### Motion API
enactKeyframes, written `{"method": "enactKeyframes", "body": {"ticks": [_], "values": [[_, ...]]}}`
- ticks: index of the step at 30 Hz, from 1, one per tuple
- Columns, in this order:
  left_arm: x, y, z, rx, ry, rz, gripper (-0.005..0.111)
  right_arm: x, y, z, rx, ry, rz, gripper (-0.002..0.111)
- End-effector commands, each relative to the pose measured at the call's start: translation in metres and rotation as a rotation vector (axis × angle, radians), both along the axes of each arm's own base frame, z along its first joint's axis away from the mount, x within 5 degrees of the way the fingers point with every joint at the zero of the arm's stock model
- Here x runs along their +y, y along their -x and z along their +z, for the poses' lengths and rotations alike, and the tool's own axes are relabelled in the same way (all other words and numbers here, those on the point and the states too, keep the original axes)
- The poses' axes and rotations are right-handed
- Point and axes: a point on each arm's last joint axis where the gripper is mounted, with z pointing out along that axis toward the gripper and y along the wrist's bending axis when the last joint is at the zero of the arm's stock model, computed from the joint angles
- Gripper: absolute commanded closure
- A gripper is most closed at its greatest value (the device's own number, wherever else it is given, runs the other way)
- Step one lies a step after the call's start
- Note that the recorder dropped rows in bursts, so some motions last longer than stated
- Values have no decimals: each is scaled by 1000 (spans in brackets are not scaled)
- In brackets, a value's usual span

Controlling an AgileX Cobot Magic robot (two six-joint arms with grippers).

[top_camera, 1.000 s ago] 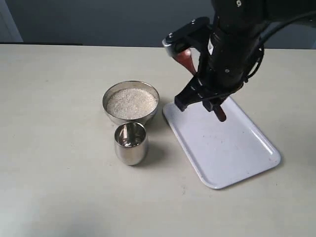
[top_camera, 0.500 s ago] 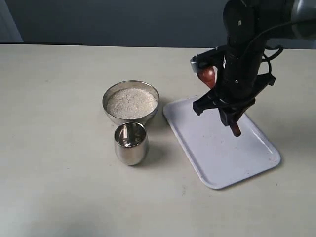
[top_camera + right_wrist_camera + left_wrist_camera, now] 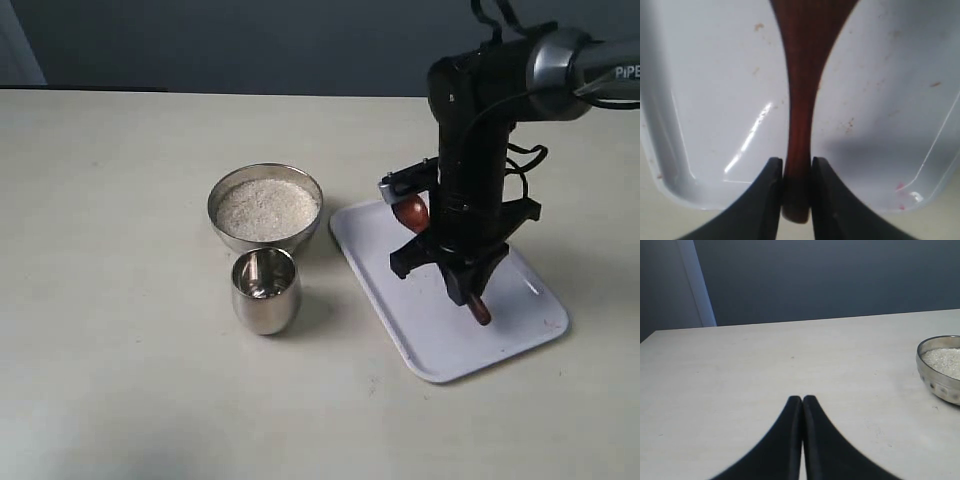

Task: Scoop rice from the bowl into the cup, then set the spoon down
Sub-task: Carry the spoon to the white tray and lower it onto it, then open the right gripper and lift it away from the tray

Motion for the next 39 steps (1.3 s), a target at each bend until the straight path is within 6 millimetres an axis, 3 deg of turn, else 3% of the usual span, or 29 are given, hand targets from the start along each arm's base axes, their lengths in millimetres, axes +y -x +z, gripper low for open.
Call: {"method": "enactKeyframes", "body": {"ticks": [1, 9, 18, 23, 26, 31, 39], "values": [[0, 0, 2, -16, 6, -4, 106, 5, -12, 0, -25, -14, 14, 109], [0, 0, 2, -16, 6, -4, 106, 13, -23, -9, -24, -20, 11, 107], [0, 0, 2, -16, 6, -4, 106, 14, -23, -16, -10, -14, 2, 66], [0, 0, 2, -16, 6, -4, 106, 14, -23, -18, -5, -9, 1, 64], [0, 0, 2, -16, 6, -4, 106, 13, -23, -10, -23, -18, 2, 69], [0, 0, 2, -16, 6, -4, 106, 11, -18, 42, -136, -95, -1, 109], [0, 0, 2, -16, 6, -4, 106, -11, 17, 176, -554, -377, -20, 108]]}}
